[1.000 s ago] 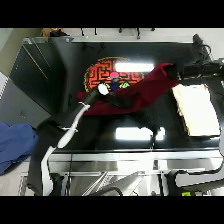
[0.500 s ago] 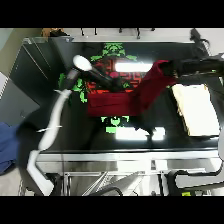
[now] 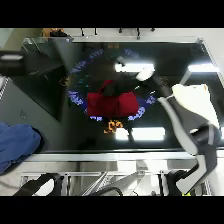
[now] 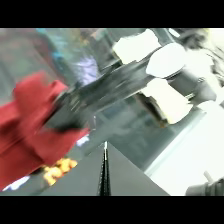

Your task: Fold the shirts.

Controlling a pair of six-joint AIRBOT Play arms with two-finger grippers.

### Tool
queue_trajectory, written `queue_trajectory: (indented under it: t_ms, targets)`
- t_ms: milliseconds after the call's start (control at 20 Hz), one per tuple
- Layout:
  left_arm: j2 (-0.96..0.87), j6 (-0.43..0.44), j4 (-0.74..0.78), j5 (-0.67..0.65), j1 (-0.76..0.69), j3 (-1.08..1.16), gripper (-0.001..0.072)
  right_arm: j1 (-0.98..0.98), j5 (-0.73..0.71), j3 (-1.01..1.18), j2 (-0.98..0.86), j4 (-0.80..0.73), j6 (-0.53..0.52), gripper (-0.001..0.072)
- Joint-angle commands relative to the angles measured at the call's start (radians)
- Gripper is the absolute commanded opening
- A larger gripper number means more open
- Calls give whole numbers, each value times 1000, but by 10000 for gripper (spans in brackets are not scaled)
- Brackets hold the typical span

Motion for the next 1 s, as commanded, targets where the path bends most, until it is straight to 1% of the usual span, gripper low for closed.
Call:
queue_trajectory:
  t_ms: [0,50,100,200,250,400,500,550,600,700,750,800,850,950]
  targets:
    - [201,67,-3,-16,113,-169,10,121,-145,10,-105,129,-82,477]
    - [241,81,-3,-8,138,-215,10,109,-108,27,-83,183,-119,477]
    - [275,88,-4,12,160,-256,10,81,-48,46,-42,191,-127,478]
    - [343,110,-4,55,201,-333,11,-17,61,52,65,150,-101,478]
    - [368,112,-5,80,219,-367,10,-77,104,51,113,95,-61,477]
    - [413,111,-7,106,238,-439,10,-264,214,51,211,-166,73,480]
    - [435,112,-31,106,238,-476,10,-361,285,50,219,-323,143,482]
    - [444,111,-32,105,238,-481,10,-401,311,39,210,-365,155,485]
    - [453,111,-33,106,238,-480,10,-432,323,18,198,-369,155,516]
    - [473,110,-33,105,238,-480,10,-467,333,-35,159,-364,155,524]
    - [484,110,-33,104,238,-480,10,-472,335,-60,134,-359,154,539]
    - [494,108,-34,103,238,-480,10,-471,335,-83,102,-354,154,641]
    - [504,106,-33,103,238,-480,11,-470,335,-99,66,-332,150,702]
    - [518,102,-33,104,238,-480,11,-470,333,-106,-8,-248,118,702]
